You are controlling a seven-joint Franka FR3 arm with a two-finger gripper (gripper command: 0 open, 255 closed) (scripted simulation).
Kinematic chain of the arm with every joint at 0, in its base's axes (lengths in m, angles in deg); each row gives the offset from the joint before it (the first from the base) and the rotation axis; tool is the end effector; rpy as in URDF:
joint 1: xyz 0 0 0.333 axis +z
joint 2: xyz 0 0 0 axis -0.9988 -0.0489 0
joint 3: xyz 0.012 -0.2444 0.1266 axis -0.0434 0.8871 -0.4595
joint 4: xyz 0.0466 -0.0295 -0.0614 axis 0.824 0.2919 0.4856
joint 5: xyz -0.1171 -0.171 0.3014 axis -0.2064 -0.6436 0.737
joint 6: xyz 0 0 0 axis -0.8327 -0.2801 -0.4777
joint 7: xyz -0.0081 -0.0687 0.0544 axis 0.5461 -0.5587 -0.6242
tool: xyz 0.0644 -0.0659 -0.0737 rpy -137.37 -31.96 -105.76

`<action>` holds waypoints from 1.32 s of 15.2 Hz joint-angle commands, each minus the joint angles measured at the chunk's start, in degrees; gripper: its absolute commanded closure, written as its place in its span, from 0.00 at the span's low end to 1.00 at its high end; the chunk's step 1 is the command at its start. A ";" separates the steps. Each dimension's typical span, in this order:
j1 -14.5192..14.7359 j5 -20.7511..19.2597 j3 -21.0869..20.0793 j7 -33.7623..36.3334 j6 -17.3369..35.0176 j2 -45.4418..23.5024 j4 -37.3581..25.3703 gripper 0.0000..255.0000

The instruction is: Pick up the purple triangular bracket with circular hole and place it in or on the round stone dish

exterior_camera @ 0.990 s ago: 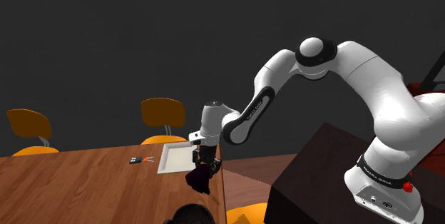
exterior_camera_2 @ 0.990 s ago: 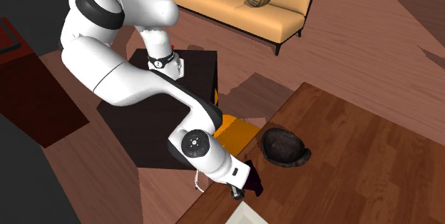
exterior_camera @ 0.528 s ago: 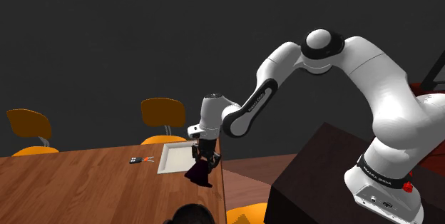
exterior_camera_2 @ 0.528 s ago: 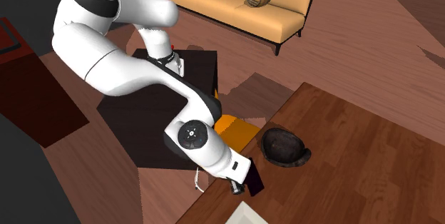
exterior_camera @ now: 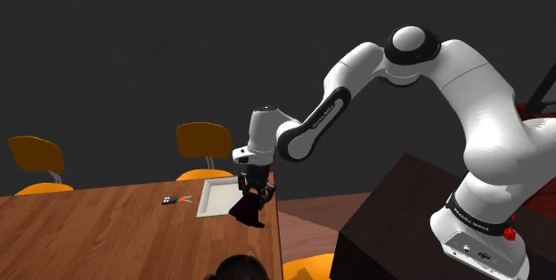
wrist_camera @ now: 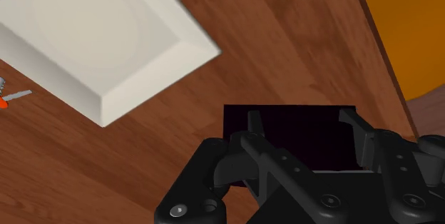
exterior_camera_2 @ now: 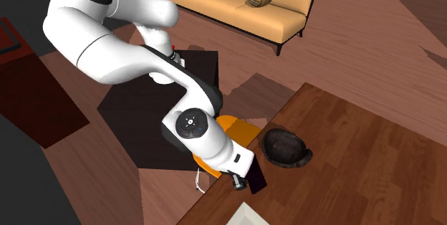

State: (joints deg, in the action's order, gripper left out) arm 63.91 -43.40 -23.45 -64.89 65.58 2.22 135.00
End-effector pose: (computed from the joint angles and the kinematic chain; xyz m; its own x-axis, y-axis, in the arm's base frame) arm 0.4889 0.3213 0.1452 -0.2830 0.8838 0.3726 0.9529 0.3034 0.0041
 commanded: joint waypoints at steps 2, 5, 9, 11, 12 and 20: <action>-1.07 0.96 -1.60 -0.06 -1.18 1.29 0.60 1.00; -2.13 1.94 -3.23 -0.12 -2.40 2.55 1.11 1.00; -3.54 3.29 -5.45 -0.22 -4.08 4.14 1.62 1.00; -2.63 3.10 -5.48 1.18 -3.40 4.56 2.26 1.00; -1.57 2.82 -5.34 2.59 -2.64 4.87 2.80 1.00; 8.78 0.64 -3.43 13.89 2.48 6.74 4.66 1.00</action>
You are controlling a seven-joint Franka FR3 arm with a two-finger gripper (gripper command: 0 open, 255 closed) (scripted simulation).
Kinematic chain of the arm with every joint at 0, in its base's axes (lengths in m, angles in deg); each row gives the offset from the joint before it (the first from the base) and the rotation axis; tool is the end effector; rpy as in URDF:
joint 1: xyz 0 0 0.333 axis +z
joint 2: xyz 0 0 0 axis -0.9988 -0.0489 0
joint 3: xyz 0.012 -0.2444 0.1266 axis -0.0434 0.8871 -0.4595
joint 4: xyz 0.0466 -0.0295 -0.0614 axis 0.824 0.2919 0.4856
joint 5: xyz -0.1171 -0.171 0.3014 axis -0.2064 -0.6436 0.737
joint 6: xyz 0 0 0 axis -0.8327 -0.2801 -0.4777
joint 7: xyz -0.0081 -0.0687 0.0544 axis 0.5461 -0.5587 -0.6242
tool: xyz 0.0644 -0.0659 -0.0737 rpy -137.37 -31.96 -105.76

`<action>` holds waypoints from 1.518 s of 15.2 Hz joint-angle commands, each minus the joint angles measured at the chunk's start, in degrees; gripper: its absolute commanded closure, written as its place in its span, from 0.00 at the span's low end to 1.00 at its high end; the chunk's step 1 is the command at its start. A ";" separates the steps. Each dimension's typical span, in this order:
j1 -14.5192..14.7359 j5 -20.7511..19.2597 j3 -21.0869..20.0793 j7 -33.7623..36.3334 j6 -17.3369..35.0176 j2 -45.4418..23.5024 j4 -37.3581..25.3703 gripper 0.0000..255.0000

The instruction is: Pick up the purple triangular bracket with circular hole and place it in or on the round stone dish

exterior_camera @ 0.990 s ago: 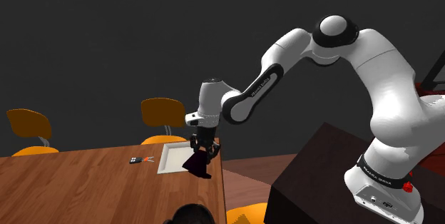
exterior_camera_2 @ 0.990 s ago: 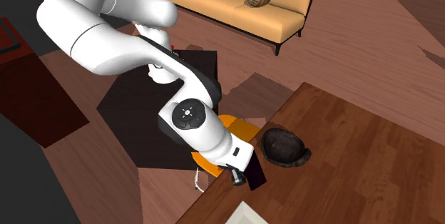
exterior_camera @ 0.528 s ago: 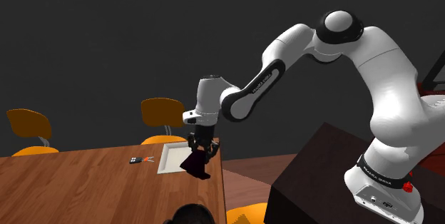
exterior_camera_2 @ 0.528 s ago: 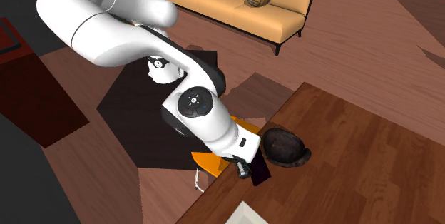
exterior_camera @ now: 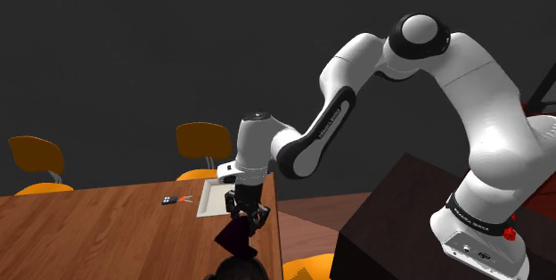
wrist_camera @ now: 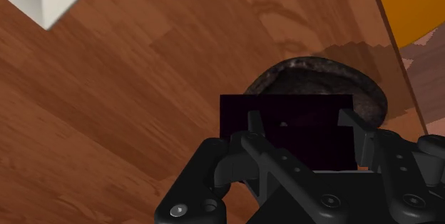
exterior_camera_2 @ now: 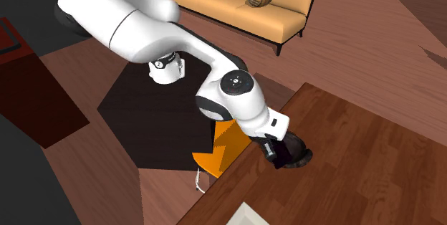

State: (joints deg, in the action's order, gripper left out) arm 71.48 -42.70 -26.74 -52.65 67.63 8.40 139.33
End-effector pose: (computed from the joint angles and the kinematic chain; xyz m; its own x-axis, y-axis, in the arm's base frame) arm 0.4173 0.4043 0.1895 -0.2844 0.8836 0.3721 0.9524 0.3048 0.0042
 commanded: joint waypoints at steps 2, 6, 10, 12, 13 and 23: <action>4.25 -0.58 0.53 4.45 1.39 0.83 0.12 1.00; 10.74 -1.55 2.03 9.87 2.86 1.06 -1.09 1.00; 12.38 -3.04 4.45 10.27 4.59 -0.59 -1.77 1.00; 13.20 -3.76 5.64 10.46 5.42 -1.46 -2.18 1.00; 13.61 -4.12 6.22 10.54 5.83 -1.90 -2.41 1.00; 15.84 -5.97 9.35 10.97 8.02 -4.44 -3.86 1.00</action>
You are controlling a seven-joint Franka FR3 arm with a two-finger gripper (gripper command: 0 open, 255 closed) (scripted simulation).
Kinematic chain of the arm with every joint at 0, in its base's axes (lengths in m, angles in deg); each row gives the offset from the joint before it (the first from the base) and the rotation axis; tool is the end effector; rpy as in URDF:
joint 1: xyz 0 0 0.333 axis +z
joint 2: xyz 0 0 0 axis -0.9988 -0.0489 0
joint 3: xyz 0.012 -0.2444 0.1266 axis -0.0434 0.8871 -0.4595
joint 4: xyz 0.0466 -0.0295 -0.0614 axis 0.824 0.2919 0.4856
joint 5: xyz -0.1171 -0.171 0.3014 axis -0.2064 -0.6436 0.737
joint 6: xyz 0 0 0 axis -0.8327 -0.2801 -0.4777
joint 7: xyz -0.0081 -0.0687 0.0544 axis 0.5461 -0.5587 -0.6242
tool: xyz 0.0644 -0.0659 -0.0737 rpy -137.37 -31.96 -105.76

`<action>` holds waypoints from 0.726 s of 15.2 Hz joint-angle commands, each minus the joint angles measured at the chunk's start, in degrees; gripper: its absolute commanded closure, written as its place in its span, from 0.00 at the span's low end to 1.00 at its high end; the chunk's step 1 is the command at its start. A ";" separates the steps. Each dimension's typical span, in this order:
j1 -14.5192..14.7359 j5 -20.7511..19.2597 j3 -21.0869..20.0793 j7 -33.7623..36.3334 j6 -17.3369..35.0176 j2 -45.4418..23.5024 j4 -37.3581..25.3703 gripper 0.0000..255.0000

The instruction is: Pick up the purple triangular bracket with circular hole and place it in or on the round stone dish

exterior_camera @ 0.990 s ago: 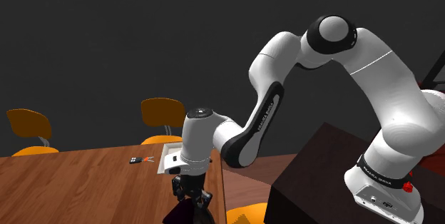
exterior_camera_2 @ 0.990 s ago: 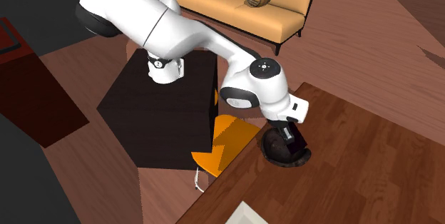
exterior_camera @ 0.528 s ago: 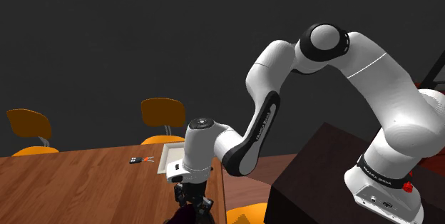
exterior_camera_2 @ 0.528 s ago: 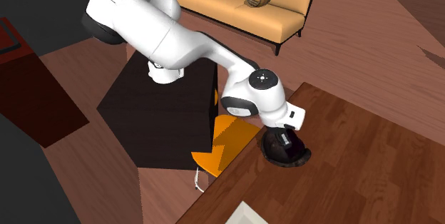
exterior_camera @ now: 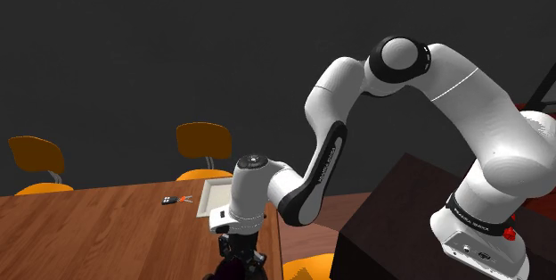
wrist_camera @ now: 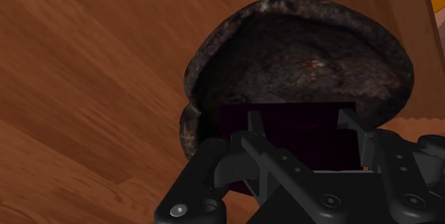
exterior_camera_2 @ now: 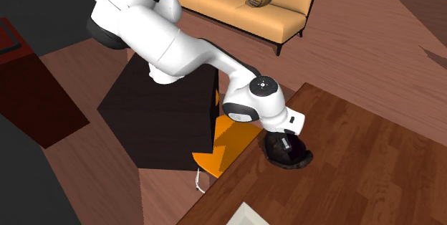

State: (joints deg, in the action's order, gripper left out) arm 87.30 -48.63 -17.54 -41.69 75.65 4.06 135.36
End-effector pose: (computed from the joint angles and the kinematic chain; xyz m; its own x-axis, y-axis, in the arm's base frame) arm 0.3568 0.4680 0.1325 -0.2836 0.8827 0.3748 0.9530 0.3029 0.0076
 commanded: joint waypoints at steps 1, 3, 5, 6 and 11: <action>0.02 -0.04 0.15 0.01 -0.01 -0.10 0.11 1.00; 0.02 -0.04 0.15 0.01 -0.01 -0.10 0.11 1.00; -0.05 -0.01 0.08 0.04 -0.03 0.01 0.23 0.00; -0.06 0.00 0.07 0.03 -0.04 0.01 0.22 0.00; -3.29 1.50 -2.70 -0.97 -1.58 2.48 2.52 0.00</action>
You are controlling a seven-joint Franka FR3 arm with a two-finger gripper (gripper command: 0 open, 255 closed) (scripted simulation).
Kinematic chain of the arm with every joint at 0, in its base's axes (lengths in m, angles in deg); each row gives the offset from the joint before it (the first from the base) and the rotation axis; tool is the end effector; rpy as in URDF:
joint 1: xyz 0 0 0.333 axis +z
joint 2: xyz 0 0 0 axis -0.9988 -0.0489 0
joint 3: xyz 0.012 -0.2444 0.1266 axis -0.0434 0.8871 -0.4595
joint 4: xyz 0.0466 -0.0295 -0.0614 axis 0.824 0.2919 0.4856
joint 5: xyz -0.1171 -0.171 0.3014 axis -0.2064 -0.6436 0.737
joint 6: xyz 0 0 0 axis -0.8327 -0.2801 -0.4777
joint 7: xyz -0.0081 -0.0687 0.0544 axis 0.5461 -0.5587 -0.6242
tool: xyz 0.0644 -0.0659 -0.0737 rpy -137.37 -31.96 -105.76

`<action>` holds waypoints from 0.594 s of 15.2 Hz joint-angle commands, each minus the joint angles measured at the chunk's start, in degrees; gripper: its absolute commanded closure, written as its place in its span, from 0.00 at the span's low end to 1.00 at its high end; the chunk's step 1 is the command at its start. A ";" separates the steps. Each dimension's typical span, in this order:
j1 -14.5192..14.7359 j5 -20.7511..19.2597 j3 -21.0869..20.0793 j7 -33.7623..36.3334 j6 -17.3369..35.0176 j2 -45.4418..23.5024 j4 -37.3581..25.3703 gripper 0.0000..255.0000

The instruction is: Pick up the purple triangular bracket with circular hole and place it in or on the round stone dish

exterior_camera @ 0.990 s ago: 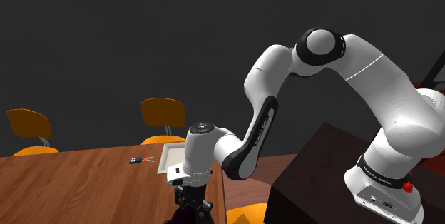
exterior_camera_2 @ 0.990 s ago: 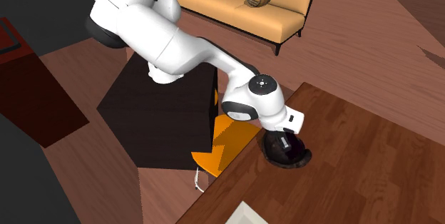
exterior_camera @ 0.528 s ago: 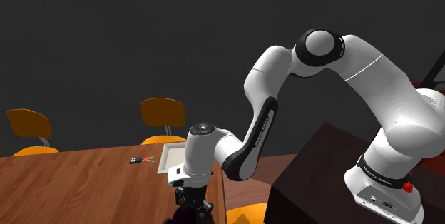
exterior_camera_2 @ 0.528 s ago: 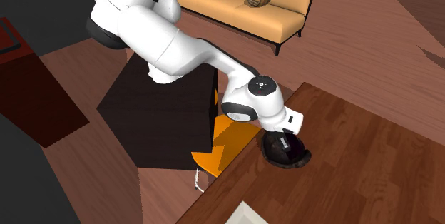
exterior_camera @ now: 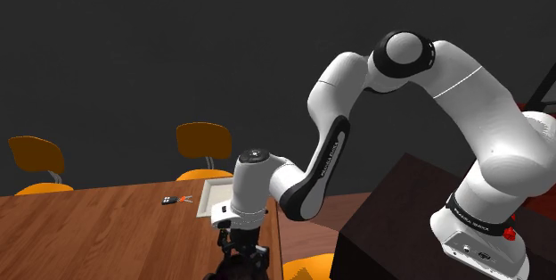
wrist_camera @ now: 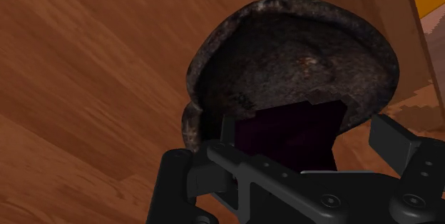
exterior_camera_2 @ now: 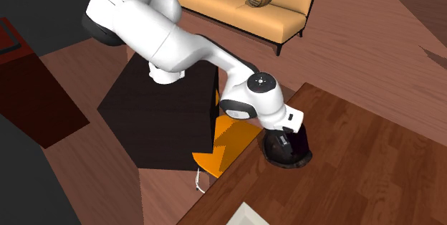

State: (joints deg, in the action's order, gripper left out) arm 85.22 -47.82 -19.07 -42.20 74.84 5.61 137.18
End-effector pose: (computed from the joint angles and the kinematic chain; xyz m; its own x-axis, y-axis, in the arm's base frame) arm 0.3577 0.4614 0.1437 -0.2828 0.8837 0.3729 0.9529 0.3033 0.0040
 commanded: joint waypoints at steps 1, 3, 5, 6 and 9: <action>-2.92 1.54 -2.69 -1.01 -1.62 2.15 1.79 0.00; -4.30 2.21 -3.95 -1.45 -2.32 3.07 2.60 0.00; -4.30 2.21 -3.95 -1.45 -2.32 3.07 2.60 0.00; -4.30 2.21 -3.95 -1.45 -2.32 3.07 2.60 0.00; -4.30 2.21 -3.95 -1.45 -2.32 3.07 2.60 0.00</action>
State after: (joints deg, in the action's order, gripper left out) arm 80.93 -45.62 -23.00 -43.64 72.53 8.66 139.77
